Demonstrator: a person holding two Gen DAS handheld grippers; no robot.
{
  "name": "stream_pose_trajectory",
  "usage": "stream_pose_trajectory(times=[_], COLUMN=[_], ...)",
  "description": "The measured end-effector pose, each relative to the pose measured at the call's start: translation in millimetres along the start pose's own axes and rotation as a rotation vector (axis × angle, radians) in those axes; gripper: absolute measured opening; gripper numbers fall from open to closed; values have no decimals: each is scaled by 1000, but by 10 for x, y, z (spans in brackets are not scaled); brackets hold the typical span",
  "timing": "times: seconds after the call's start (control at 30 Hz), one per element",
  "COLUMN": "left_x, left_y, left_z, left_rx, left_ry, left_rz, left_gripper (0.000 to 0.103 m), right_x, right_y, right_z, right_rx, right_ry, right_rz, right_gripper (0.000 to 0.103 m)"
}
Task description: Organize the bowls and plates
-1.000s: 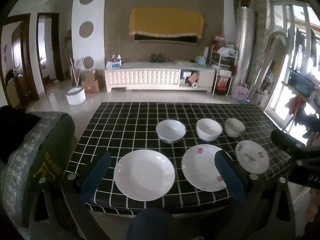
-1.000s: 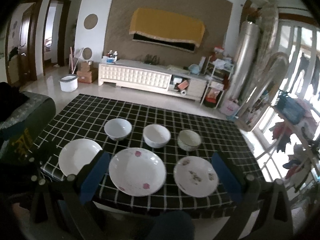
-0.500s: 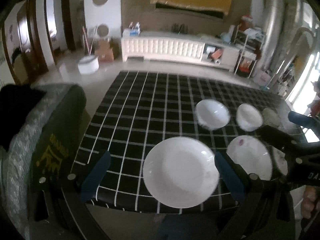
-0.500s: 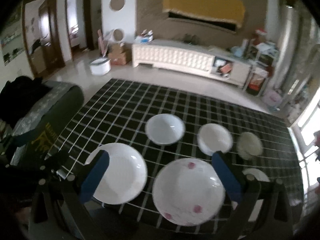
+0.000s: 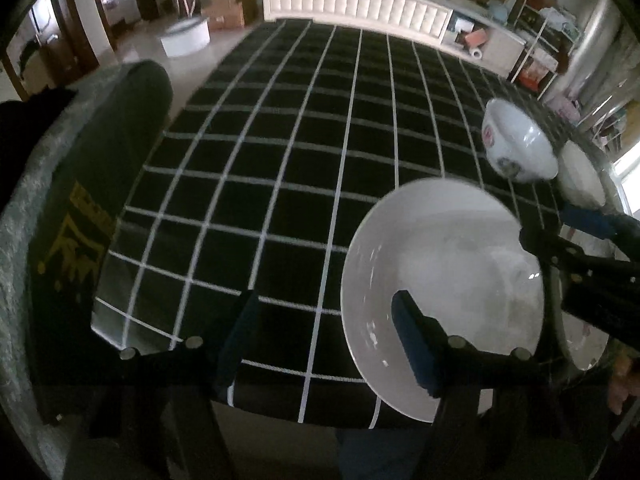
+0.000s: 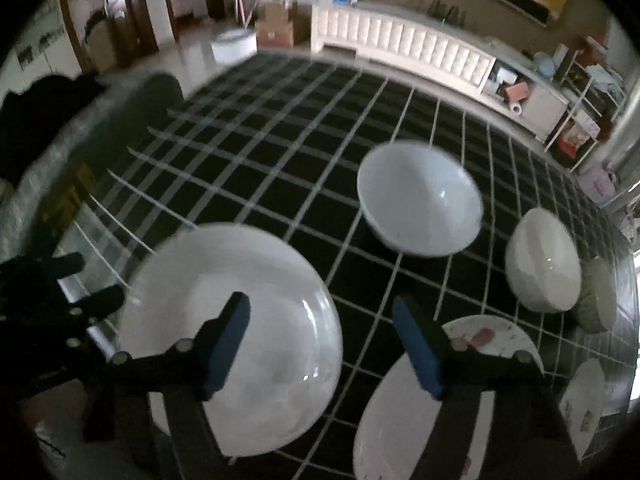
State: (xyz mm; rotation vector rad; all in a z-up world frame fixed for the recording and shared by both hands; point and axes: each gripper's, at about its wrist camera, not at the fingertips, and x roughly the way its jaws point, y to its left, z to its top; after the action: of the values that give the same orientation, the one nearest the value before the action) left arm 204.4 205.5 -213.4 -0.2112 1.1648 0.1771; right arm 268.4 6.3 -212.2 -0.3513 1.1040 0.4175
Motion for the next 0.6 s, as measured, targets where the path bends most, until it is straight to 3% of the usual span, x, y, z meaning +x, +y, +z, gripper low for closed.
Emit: stream_pose_trajectory(times=[0.07, 0.2, 0.43, 0.47, 0.6], left_x=[67, 197, 247, 247, 255], left_y=[12, 17, -107, -134, -146], left_z=[-34, -74, -102, -104, -95], left_rx=[-1, -5, 22, 30, 38], left_ry=[19, 56, 78, 77, 67], left_rz=[2, 10, -64, -49, -33], left_gripper=[66, 56, 12, 13, 13], right_x=[93, 213, 380, 371, 355], right_y=[-39, -98, -153, -143, -120], right_z=[-23, -97, -172, -168, -133], right_rx=[20, 45, 96, 99, 112], right_ry=[26, 80, 152, 149, 152], right_rz=[-2, 10, 102, 105, 78], right_gripper=[65, 63, 35, 30, 29])
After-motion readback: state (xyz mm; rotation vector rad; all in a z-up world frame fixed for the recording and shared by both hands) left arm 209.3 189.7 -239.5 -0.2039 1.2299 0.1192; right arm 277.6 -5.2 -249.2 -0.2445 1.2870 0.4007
